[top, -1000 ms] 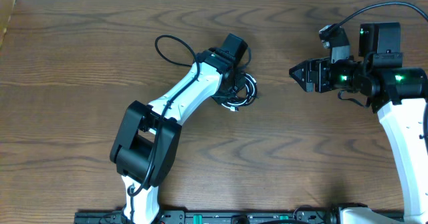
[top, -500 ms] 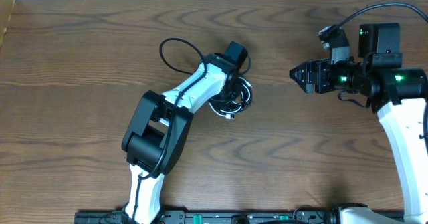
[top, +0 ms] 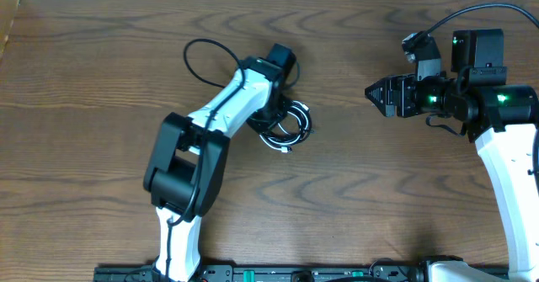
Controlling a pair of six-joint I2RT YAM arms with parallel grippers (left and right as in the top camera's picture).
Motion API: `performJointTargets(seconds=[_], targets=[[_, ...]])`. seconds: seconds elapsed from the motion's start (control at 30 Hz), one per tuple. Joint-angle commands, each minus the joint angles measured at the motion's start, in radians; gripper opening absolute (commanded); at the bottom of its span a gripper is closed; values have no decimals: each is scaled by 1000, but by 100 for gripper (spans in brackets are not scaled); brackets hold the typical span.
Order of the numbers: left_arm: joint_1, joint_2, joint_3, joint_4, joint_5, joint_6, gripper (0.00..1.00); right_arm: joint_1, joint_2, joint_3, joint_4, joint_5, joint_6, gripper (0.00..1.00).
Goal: Untangle cables
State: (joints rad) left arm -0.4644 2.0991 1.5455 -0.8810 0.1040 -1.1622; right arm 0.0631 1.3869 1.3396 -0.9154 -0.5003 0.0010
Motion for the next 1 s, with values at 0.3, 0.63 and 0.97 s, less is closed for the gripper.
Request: performJointTargets(seconds=[0.3,0.63,0.97], targets=[[-11,-75,7,-87,-3,25,28,10,1,-7,-2,2,10,75],[-39,-71,-86,-27,16,-10,33,10,1,-8,-8,38,10,76],[-43,-25,-119,11,31,-18,34,10,1,-8,-13,39,10,76]])
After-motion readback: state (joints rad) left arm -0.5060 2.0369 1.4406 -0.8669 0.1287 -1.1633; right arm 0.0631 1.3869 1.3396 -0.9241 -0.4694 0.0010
